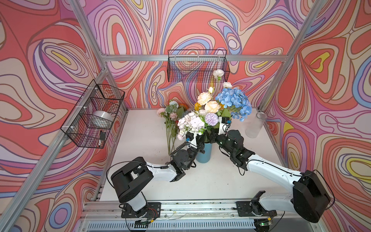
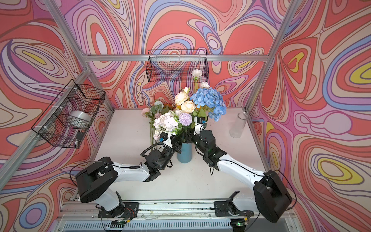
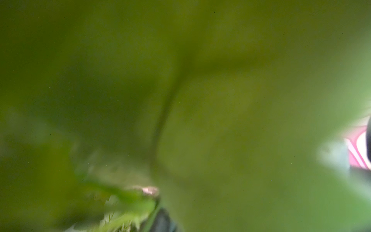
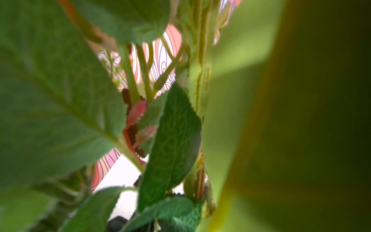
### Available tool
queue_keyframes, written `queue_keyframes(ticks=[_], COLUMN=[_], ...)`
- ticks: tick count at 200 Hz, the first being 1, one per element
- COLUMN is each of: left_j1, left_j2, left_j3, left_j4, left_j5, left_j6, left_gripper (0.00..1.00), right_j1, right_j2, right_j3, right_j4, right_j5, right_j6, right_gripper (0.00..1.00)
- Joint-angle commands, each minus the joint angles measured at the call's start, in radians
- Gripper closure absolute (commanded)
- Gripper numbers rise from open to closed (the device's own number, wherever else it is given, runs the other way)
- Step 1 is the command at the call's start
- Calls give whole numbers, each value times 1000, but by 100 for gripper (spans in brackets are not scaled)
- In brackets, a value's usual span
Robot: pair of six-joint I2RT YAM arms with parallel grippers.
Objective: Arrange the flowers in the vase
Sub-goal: 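Lower the white flower bunch stems into the teal vase, then open the left gripper and withdraw it toward the flower pile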
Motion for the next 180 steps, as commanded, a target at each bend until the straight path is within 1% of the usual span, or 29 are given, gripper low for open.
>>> queue_keyframes(ticks=[1,23,49,65,85,89,96,115,124,151,170,180], left_j1=[-10,-17,-25,-30,-44,-47,-51,-51,-51,-39,-2,35], left_j2=[-50,-83,-126,-168,-226,-237,-256,-320,-354,-450,-527,-569], left_j3=[-26,-60,-103,-114,-115,-151,-161,-203,-218,-192,-209,-226], left_j4=[37,33,-5,-107,-273,-304,-350,-440,-471,-637,-707,-741], left_j5=[3,17,38,72,110,114,116,80,82,168,213,263], left_j6=[-14,-41,-97,-147,-189,-194,-204,-241,-229,-165,-179,-201], left_gripper=[47,35,26,21,9,7,4,1,0,1,4,6], right_j1=[1,1,1,0,0,0,0,0,1,1,0,0], right_j2=[-24,-29,-29,-32,-41,-44,-49,-71,-82,-120,-141,-147], right_j3=[-16,-19,-19,-18,-14,-13,-11,-11,-11,-11,-5,1], right_j4=[8,3,1,-2,-22,-29,-37,-80,-103,-166,-202,-219], right_j5=[-3,-3,-8,-11,-20,-24,-36,-55,-62,-59,-58,-54], right_j6=[-6,-13,-15,-19,-31,-34,-43,-55,-65,-91,-109,-115], right_gripper=[63,62,61,60,55,54,51,47,45,40,37,37])
